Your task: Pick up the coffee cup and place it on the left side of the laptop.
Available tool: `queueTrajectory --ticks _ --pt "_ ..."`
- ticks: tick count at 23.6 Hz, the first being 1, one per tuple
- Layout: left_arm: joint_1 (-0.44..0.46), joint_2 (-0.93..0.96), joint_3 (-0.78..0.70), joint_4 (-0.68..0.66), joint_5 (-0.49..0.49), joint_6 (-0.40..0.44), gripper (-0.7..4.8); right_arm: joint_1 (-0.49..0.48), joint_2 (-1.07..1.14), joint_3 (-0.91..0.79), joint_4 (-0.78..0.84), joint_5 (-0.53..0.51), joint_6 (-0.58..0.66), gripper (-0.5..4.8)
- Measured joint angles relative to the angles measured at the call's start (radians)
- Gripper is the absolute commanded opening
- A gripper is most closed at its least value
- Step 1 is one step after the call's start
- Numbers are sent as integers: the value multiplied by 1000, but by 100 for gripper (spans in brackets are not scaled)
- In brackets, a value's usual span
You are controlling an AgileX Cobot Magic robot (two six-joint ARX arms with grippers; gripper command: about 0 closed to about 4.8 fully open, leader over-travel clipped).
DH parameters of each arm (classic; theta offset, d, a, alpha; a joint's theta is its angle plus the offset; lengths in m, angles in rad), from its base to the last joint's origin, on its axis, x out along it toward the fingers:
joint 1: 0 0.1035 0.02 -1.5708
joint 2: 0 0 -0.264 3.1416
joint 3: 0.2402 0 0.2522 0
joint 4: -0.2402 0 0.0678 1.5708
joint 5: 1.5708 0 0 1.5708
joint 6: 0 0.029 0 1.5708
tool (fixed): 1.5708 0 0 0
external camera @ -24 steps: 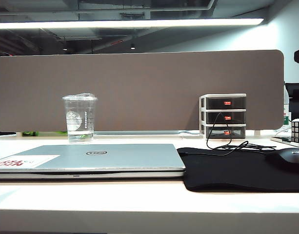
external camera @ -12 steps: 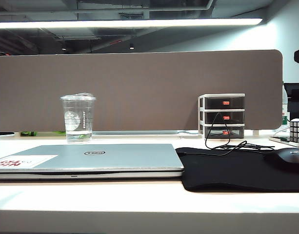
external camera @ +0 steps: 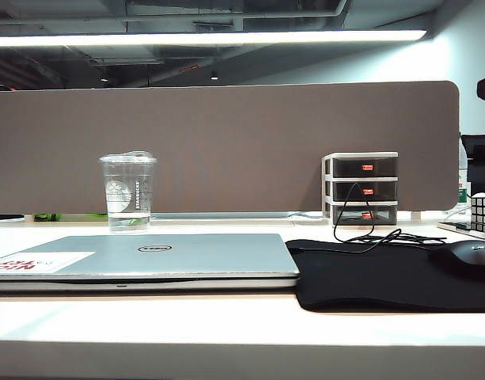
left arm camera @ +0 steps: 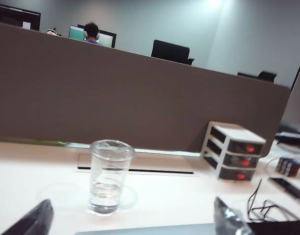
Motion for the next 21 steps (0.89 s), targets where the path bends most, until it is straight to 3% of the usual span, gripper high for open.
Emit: queueTrajectory --ticks 3,5,14,21 --pt "0 111 47 35 18 54 419 0 0 0 0 0 0 0" --pt "0 238 66 115 48 84 475 0 0 0 0 0 0 0" --pt "0 673 68 524 100 101 479 0 0 0 0 0 0 0" --pt "0 931 72 719 179 180 479 0 0 0 0 0 0 0"
